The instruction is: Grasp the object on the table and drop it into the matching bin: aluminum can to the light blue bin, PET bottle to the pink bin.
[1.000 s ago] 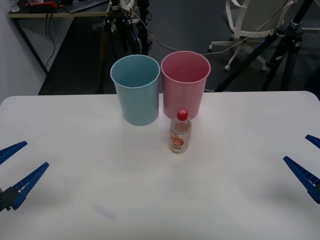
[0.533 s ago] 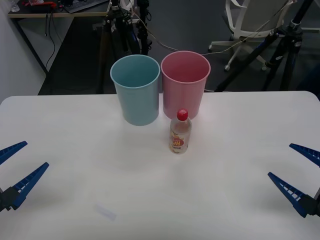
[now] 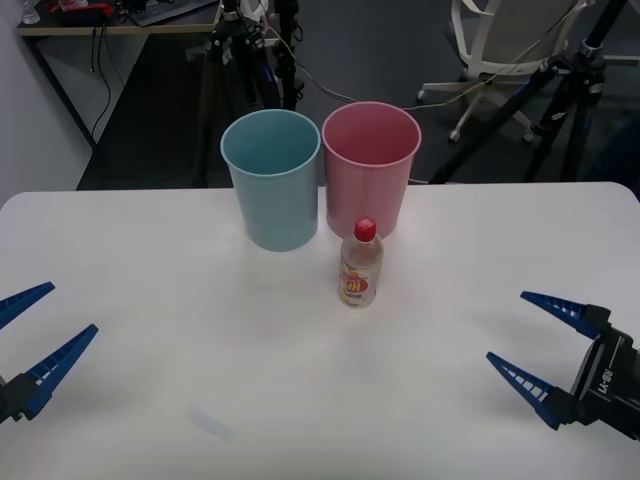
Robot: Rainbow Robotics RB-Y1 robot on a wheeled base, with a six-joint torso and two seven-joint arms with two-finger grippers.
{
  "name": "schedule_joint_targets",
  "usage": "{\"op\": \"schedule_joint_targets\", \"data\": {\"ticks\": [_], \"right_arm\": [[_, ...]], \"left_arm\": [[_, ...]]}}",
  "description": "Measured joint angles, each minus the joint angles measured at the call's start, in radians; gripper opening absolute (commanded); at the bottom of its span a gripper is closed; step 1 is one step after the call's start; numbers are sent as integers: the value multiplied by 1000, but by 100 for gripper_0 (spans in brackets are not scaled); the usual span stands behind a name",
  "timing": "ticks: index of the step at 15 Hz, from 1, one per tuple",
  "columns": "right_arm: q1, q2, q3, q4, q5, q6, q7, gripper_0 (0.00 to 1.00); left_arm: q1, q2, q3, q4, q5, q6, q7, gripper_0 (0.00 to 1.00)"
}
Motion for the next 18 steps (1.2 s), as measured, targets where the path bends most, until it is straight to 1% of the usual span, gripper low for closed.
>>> {"op": "schedule_joint_targets", "data": {"ticks": [2, 4, 7, 9, 12, 15, 18], "right_arm": [[-61, 0, 59, 50, 0, 14, 15, 100], [-123, 0, 125, 94, -2, 59, 38, 100], [-168, 2, 217, 103, -26, 157, 71, 100], [-192, 4, 261, 104, -37, 199, 92, 100], [-218, 10, 299, 108, -47, 246, 113, 100], [-285, 57, 303, 207, -41, 232, 137, 100], [-345, 97, 302, 274, -23, 248, 161, 100]], "left_arm": [[0, 0, 0, 0, 0, 0, 0, 100], [0, 0, 0, 0, 0, 0, 0, 100], [0, 0, 0, 0, 0, 0, 0, 100], [0, 0, 0, 0, 0, 0, 0, 100], [0, 0, 0, 0, 0, 0, 0, 100], [0, 0, 0, 0, 0, 0, 0, 100], [0, 0, 0, 0, 0, 0, 0, 100]]}}
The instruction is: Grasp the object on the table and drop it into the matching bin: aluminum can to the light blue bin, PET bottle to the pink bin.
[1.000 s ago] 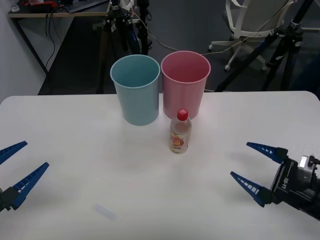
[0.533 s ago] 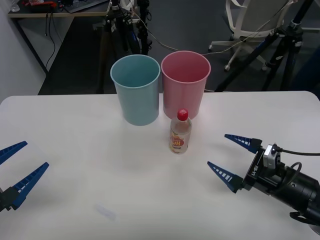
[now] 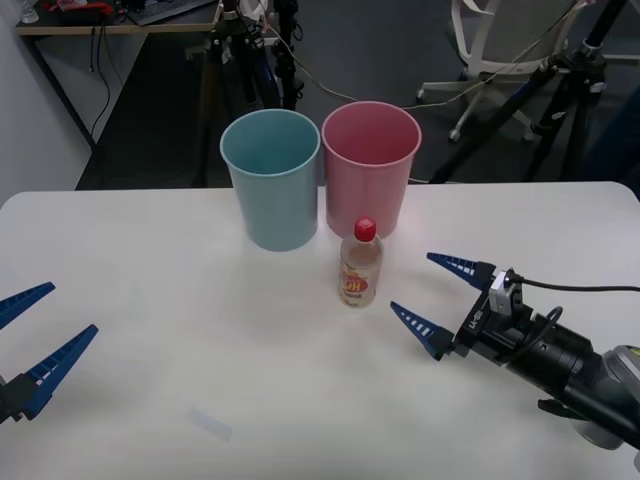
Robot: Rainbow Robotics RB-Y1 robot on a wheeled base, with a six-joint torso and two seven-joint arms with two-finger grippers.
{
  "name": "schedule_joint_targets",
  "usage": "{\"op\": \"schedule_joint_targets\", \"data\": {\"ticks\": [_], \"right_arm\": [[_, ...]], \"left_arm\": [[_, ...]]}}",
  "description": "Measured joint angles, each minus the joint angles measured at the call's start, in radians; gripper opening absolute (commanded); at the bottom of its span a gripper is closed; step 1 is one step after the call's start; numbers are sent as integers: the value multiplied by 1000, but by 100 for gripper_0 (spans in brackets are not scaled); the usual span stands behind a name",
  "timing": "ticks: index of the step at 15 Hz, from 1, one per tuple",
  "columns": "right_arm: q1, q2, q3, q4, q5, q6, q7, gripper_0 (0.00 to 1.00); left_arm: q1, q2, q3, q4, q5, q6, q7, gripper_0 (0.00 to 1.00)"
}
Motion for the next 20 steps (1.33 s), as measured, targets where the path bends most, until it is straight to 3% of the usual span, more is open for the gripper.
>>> {"op": "schedule_joint_targets", "data": {"ticks": [9, 20], "right_arm": [[-74, 96, 6, 64, 62, 67, 41, 100], [-118, 166, 73, 64, 69, 197, 29, 100]], "left_arm": [[0, 0, 0, 0, 0, 0, 0, 100], [0, 0, 0, 0, 0, 0, 0, 100]]}}
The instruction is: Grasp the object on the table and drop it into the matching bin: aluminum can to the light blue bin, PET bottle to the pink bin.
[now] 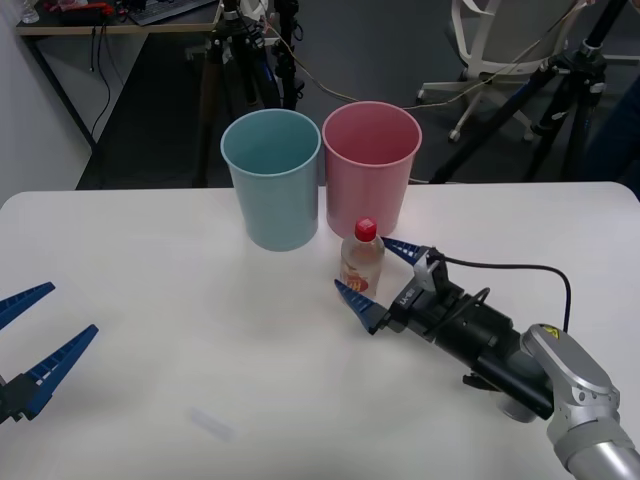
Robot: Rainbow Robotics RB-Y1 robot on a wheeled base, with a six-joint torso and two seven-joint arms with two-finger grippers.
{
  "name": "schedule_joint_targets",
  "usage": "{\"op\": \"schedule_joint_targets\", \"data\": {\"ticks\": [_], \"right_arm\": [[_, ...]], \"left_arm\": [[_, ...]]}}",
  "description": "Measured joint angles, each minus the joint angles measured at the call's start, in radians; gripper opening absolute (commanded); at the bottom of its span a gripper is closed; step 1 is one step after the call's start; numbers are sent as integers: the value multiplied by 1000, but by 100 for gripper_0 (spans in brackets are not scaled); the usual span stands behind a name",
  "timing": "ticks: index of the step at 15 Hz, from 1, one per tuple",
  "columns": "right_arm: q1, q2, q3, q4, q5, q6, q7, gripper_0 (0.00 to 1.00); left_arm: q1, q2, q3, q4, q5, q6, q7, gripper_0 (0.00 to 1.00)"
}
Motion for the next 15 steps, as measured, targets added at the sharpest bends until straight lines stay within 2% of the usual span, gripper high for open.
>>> {"op": "schedule_joint_targets", "data": {"ticks": [7, 8, 9, 10, 15], "right_arm": [[-29, 31, 28, 0, 0, 99, 6, 100], [-30, 32, 29, 0, 1, 102, 7, 71], [-30, 32, 30, 0, 1, 102, 8, 32], [-29, 32, 30, 0, 1, 102, 11, 0], [-29, 31, 24, 0, 2, 101, 12, 0]], "left_arm": [[0, 0, 0, 0, 0, 0, 0, 100], [0, 0, 0, 0, 0, 0, 0, 100], [0, 0, 0, 0, 0, 0, 0, 100], [0, 0, 0, 0, 0, 0, 0, 100], [0, 0, 0, 0, 0, 0, 0, 100]]}}
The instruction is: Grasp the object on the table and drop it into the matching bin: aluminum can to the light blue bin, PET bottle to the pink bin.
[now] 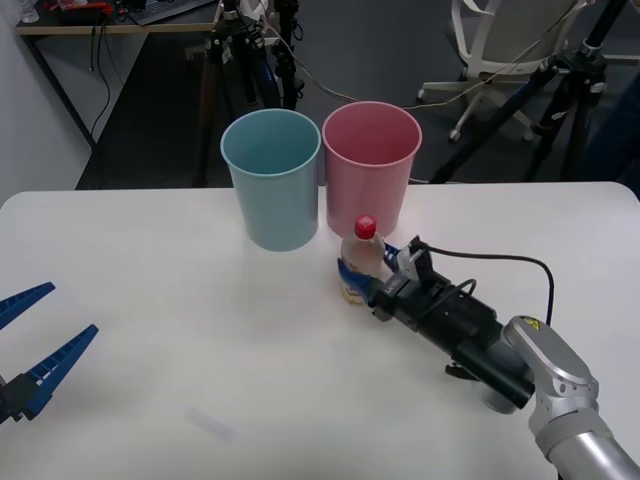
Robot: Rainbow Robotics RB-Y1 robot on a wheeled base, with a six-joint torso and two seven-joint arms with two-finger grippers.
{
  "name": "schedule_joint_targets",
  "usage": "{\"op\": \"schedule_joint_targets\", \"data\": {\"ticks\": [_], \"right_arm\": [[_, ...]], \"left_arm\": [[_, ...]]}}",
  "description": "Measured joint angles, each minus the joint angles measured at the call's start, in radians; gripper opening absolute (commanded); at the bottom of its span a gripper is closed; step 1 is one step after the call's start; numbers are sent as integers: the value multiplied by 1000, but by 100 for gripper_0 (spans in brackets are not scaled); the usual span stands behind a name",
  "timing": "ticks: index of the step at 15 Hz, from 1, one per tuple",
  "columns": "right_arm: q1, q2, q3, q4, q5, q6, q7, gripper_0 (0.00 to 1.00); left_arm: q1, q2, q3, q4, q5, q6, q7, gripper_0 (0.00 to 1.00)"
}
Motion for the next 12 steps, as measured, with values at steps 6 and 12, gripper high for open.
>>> {"op": "schedule_joint_targets", "data": {"ticks": [6, 12], "right_arm": [[7, -23, 0, -11, -7, -15, -6, 0], [202, -146, 35, -311, -40, 125, -101, 0]], "left_arm": [[0, 0, 0, 0, 0, 0, 0, 100], [0, 0, 0, 0, 0, 0, 0, 100]]}}
